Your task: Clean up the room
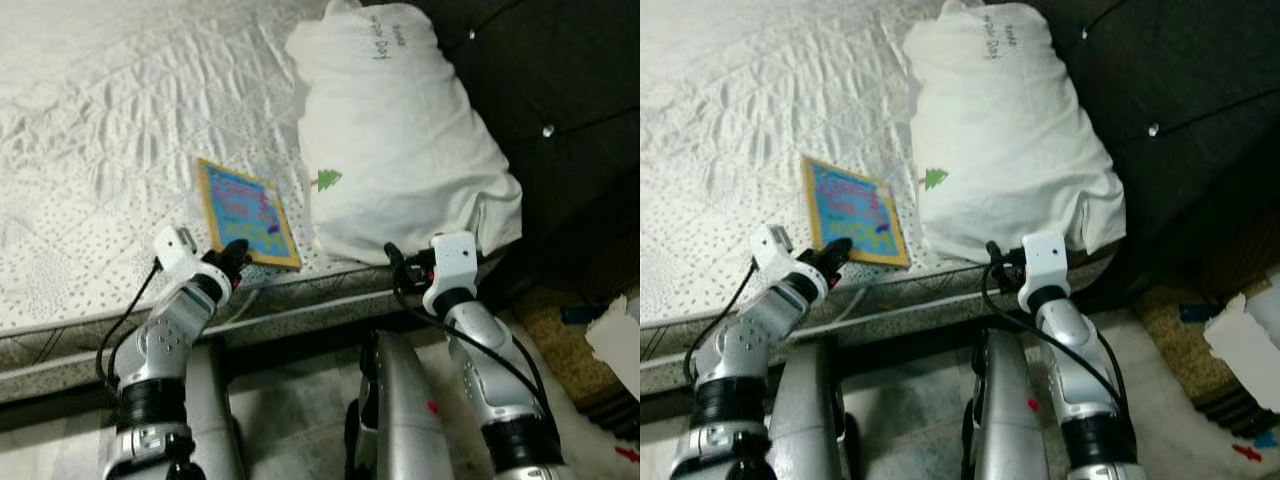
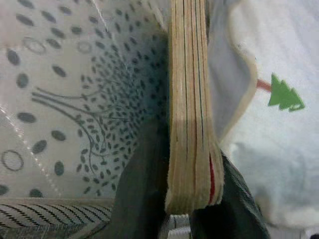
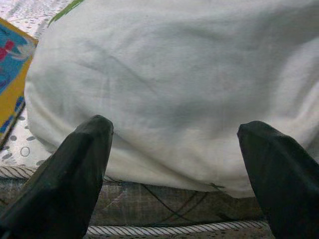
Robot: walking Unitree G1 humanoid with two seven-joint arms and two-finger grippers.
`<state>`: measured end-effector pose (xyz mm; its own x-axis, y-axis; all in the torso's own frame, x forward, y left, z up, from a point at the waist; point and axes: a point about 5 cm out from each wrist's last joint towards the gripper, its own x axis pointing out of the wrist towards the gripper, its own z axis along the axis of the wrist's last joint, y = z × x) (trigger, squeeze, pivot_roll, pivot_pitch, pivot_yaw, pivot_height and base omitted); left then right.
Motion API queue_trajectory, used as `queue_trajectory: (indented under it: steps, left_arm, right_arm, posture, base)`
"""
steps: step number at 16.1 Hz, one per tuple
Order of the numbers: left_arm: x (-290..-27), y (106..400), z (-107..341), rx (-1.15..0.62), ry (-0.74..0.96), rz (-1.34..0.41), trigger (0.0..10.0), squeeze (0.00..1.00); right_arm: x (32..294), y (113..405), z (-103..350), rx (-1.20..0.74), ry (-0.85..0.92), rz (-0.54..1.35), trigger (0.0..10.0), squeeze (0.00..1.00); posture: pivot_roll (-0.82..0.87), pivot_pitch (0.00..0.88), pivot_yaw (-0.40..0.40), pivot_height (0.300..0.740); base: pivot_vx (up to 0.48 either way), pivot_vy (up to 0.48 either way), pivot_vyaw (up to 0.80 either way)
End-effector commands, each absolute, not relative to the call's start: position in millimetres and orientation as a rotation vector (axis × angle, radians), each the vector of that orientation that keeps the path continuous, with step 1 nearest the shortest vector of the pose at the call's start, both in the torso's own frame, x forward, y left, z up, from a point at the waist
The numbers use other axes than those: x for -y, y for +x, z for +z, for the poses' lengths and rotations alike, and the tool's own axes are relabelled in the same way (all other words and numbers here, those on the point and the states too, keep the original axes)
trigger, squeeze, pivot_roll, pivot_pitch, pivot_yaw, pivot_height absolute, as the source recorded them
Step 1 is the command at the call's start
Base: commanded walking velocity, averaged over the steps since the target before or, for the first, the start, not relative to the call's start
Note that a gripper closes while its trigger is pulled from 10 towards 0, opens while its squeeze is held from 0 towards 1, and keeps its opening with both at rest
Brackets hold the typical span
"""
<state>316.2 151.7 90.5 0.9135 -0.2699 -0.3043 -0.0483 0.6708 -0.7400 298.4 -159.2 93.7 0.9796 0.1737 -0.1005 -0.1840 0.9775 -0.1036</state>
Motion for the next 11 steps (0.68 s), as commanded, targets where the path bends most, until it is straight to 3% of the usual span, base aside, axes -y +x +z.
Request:
queue_trajectory:
  steps: [1, 6, 7, 8, 10, 11]
  left_arm:
    - [-141, 312, 78, -0.5, -0.826, -0.162, 10.0, 0.0]
    - [-155, 324, 69, -0.551, -0.787, -0.187, 10.0, 0.0]
    - [-158, 326, 70, -0.548, -0.782, -0.186, 10.0, 0.06]
    - [-164, 332, 73, -0.527, -0.774, -0.181, 10.0, 0.4]
    - [-176, 338, 78, -0.508, -0.756, -0.165, 10.0, 0.73]
    - [-182, 340, 78, -0.507, -0.738, -0.155, 10.0, 0.85]
  right_arm:
    - [163, 296, 93, -0.098, -0.118, 0.173, 10.0, 0.0]
    - [166, 297, 94, -0.096, -0.133, 0.171, 10.0, 0.0]
    - [166, 297, 95, -0.096, -0.134, 0.171, 10.0, 0.0]
    - [166, 297, 95, -0.095, -0.136, 0.171, 10.0, 0.0]
    - [163, 297, 97, -0.077, -0.166, 0.195, 10.0, 0.0]
    - [162, 296, 98, -0.07, -0.175, 0.203, 10.0, 0.0]
  posture:
    - [-0.03, 0.165, -0.078, 0.53]
    - [-0.05, 0.168, -0.088, 0.53]
    - [-0.05, 0.168, -0.088, 0.53]
    - [-0.05, 0.166, -0.089, 0.53]
    - [-0.05, 0.165, -0.088, 0.53]
    - [-0.05, 0.165, -0.088, 0.53]
  base:
    - [0.0, 0.0, 0.0]
    - [0.0, 0.0, 0.0]
    - [0.0, 0.0, 0.0]
    - [0.0, 0.0, 0.0]
    - [0.0, 0.0, 0.0]
    - [0.0, 0.0, 0.0]
